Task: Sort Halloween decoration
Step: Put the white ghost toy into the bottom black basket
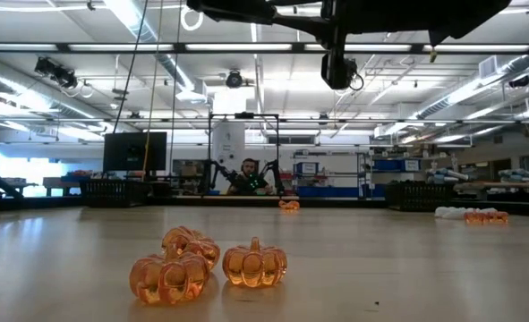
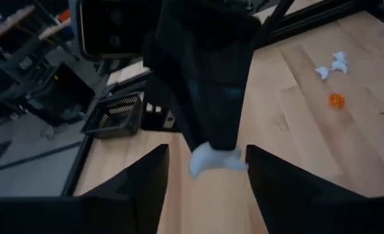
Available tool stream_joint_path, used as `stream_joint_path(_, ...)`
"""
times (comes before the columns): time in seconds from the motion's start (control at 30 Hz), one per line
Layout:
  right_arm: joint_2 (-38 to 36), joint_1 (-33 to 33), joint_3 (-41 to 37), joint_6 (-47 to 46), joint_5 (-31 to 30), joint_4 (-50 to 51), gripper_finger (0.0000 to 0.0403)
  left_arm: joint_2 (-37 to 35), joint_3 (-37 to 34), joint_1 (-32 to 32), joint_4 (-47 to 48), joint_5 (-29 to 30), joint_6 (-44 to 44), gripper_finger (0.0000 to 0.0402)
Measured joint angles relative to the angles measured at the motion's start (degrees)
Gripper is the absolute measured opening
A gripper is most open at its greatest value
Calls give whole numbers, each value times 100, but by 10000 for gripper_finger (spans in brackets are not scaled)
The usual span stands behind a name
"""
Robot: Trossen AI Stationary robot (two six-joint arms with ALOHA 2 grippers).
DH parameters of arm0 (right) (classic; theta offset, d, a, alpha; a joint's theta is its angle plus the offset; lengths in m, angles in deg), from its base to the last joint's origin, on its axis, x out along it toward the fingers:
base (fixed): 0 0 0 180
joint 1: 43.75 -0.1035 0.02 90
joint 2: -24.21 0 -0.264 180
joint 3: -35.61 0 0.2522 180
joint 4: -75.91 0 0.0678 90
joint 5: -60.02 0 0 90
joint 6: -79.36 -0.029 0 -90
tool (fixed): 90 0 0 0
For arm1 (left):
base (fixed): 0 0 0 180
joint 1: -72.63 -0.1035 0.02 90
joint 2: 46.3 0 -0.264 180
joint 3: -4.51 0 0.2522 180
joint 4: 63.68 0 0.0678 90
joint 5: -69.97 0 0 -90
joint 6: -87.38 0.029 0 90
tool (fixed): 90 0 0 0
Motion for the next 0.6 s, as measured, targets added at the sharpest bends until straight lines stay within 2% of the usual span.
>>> stream_joint_path(0.13, 0, 56, 0, -4, -3, -14, 62, -2, 0, -2, -143, -1, 254, 198)
stream_joint_path(0.6, 0, 134, 0, -105, 116, -77, 62, -2, 0, -151, -67, -12, 444, 194)
